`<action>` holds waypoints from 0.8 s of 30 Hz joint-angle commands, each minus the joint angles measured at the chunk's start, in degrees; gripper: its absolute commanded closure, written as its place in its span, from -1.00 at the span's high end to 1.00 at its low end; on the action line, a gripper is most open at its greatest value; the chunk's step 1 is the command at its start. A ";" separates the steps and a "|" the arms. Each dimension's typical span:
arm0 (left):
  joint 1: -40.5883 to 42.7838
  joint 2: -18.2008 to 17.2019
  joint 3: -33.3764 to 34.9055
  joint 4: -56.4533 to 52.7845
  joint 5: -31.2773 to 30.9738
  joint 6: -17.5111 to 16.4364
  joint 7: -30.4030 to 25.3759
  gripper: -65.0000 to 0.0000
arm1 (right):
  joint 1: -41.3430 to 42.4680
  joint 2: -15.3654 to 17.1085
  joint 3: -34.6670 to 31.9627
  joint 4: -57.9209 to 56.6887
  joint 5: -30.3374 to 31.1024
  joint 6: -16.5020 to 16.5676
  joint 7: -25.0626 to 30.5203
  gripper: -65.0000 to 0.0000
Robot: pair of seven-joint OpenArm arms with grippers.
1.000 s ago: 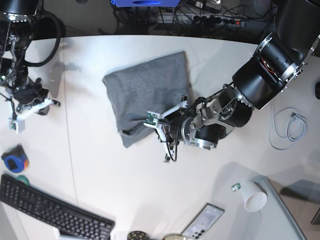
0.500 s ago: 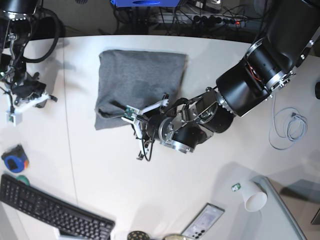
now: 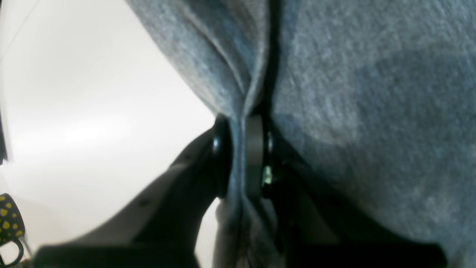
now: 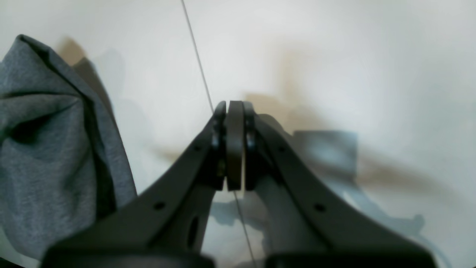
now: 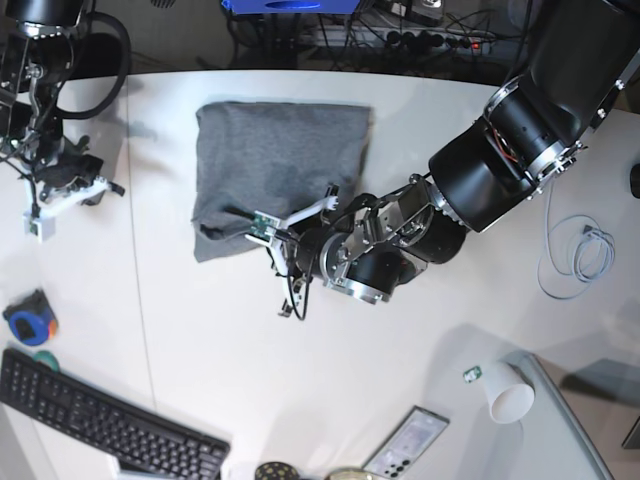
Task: Layout the t-shirt on the table in an organized manner, then fold the t-shirt properly
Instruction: 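Tuck and smooth the shirt's hem edge with the left gripper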
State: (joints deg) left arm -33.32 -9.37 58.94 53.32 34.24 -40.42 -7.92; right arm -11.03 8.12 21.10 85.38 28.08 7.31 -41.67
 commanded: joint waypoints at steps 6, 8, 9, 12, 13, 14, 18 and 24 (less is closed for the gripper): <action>-1.36 -0.70 -0.61 0.79 -0.61 0.42 -0.30 -1.00 | 0.70 0.63 0.22 0.90 0.54 -0.06 1.01 -1.00; -1.36 -0.61 -0.61 0.61 -0.61 0.42 -0.30 -1.00 | 0.79 0.63 0.22 0.90 0.54 -0.06 1.01 -1.00; -1.36 -0.61 -0.61 0.61 -0.61 0.42 -0.30 -1.00 | 0.79 0.63 0.22 0.90 0.54 -0.06 1.01 -1.00; -1.36 -0.44 -0.61 0.61 -0.61 0.42 -0.30 -1.00 | 0.87 0.63 0.22 0.81 0.54 -0.06 1.01 -1.00; -1.36 -0.44 -0.61 0.70 -0.61 0.42 -0.30 -1.00 | 0.87 0.63 0.22 0.81 0.54 -0.06 1.01 -1.00; -1.45 -0.44 -0.52 0.70 -0.61 0.42 -0.21 -1.00 | 0.87 0.63 0.22 0.81 0.54 -0.06 1.01 -1.00; -1.80 -0.08 -0.17 0.79 -0.61 0.42 4.19 -1.00 | 0.87 0.63 0.22 0.81 0.54 -0.06 1.10 -1.00; -1.98 0.62 -0.61 0.79 -0.70 0.42 5.95 -0.91 | 1.31 0.63 0.22 0.81 0.54 -0.06 1.19 -1.00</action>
State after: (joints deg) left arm -33.54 -8.88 58.92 53.34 34.04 -40.51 -1.50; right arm -10.52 8.14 21.10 85.36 28.08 7.33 -41.63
